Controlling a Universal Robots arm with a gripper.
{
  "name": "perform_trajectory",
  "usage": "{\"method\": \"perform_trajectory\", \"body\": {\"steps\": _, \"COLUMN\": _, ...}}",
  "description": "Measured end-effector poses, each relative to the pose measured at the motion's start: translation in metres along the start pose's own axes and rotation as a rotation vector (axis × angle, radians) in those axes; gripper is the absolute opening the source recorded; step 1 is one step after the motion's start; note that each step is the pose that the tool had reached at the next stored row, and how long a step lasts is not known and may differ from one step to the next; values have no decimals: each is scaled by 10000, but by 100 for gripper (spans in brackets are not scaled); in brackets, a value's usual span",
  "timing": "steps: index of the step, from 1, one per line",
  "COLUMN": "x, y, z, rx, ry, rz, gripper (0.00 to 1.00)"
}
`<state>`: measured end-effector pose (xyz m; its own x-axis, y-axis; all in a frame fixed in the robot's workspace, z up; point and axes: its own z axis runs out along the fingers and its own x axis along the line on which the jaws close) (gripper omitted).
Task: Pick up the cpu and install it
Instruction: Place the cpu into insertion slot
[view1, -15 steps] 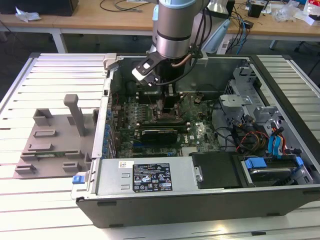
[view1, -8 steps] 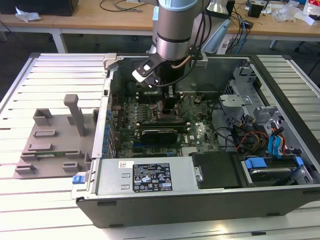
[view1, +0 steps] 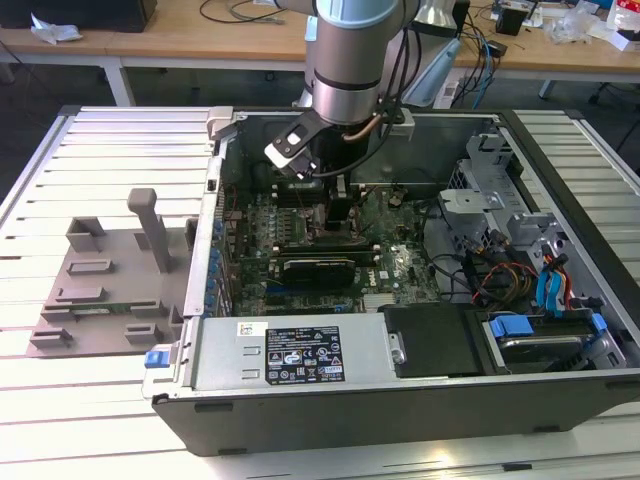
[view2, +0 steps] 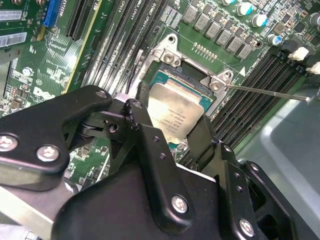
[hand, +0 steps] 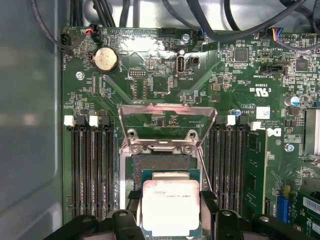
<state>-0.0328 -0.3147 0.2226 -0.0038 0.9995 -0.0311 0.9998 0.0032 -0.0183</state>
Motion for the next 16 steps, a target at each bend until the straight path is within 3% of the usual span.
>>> {"method": "perform_trajectory", "body": {"steps": 16, "x": 3, "y": 2, "z": 97, "rx": 0, "ry": -1, "rz": 1, "gripper": 55}}
